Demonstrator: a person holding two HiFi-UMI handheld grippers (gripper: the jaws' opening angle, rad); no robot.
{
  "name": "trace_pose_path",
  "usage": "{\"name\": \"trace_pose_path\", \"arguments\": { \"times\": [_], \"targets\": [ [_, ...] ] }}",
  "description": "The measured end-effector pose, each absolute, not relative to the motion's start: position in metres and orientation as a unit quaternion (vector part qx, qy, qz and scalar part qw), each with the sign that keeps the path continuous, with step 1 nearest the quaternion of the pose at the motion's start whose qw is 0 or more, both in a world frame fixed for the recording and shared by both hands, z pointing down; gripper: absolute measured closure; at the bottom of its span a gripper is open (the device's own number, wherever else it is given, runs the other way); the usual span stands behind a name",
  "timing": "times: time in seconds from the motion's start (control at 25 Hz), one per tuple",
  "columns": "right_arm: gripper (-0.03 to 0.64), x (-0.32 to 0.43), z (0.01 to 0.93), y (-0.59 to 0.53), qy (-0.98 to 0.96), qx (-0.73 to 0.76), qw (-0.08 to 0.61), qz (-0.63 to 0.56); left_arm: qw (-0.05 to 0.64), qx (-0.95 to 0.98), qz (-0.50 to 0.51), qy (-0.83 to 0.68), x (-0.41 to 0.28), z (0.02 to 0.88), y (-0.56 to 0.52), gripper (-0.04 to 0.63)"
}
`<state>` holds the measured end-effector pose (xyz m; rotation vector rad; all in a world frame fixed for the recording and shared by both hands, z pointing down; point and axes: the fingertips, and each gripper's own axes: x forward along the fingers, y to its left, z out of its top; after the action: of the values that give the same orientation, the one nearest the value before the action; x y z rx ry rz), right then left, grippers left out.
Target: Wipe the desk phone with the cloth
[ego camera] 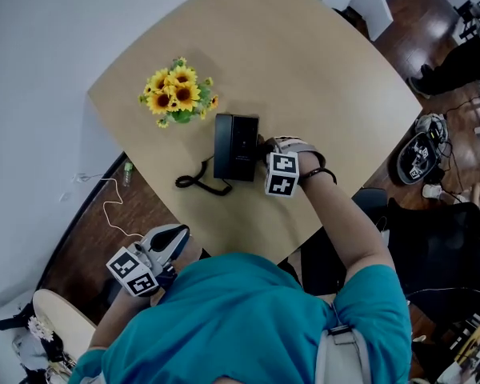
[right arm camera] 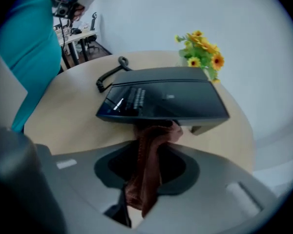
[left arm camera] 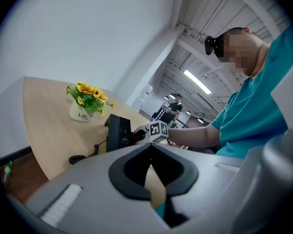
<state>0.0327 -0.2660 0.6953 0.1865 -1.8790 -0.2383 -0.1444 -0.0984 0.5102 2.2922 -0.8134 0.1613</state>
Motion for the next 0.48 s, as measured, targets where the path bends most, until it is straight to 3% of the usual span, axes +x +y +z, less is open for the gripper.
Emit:
{"name": "trace_pose_path", "arguments": {
  "times": [0.48],
  "targets": [
    [0.502,0.03,0.692,-0.164,-0.813,0.044,0.577,-0.058,0.342,0.884,0.053,-0.313,-0.145,0.508,-0.098,0.591]
  ]
}}
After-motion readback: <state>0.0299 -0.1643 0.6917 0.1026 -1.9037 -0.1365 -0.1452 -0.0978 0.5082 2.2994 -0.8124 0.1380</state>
